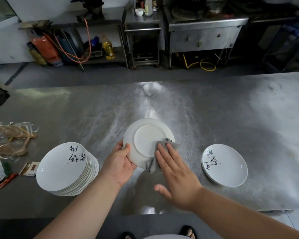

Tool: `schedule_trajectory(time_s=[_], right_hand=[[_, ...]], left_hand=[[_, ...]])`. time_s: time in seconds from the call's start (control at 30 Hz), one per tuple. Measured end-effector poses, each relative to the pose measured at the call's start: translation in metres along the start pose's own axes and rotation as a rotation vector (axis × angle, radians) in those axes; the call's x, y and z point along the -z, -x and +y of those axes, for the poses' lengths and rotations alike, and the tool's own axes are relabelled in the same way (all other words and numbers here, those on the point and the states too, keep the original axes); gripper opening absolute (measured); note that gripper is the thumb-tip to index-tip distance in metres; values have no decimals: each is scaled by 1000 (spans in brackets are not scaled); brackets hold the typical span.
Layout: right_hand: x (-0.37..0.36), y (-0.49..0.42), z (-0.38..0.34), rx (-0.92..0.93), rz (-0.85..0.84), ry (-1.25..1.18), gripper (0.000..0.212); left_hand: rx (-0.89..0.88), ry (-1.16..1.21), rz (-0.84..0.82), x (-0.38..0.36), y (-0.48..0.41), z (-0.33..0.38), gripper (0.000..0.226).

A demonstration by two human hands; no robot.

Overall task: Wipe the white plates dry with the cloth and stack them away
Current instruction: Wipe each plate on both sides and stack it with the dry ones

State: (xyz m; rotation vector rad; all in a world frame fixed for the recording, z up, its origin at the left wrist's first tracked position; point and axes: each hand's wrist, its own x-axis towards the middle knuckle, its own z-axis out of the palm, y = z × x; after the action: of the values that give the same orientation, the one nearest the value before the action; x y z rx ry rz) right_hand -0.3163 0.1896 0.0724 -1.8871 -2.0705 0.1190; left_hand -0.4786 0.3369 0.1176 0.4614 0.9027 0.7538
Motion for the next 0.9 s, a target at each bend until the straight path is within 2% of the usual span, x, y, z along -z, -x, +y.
schedule_trajectory(time_s=[0.17, 0.33, 0.4, 0.5, 0.6, 0.63, 0.73, 0.8, 0.83, 0.9], right_hand=[[20, -42, 30, -87, 31, -72, 92], [42, -75, 22, 213, 26, 61, 69], [45, -80, 23, 232, 72, 52, 58], [42, -75, 33, 31, 185, -95, 52], [39, -67, 31, -139, 191, -181, 56], [38, -66, 25, -123, 200, -165, 55], [38, -70, 12, 84, 200, -79, 49], [39, -73, 15, 96, 201, -77, 50], [37, -70, 20, 31, 213, -133, 51], [32, -55, 26, -214, 207, -354, 54]], left_hand=[[25, -287, -113, 3, 8, 3, 24], [-7, -547, -189, -4, 11, 3, 26], [-19, -553, -203, -6, 12, 4, 25], [-10, -479, -204, -4, 13, 8, 22], [2, -464, -185, 1, 13, 10, 21], [3, -484, -188, 1, 13, 9, 21], [5, -540, -221, -2, 15, 7, 22], [-1, -514, -237, -2, 16, 9, 23], [-5, -490, -237, -2, 16, 11, 23], [-17, -431, -221, 2, 17, 15, 21]])
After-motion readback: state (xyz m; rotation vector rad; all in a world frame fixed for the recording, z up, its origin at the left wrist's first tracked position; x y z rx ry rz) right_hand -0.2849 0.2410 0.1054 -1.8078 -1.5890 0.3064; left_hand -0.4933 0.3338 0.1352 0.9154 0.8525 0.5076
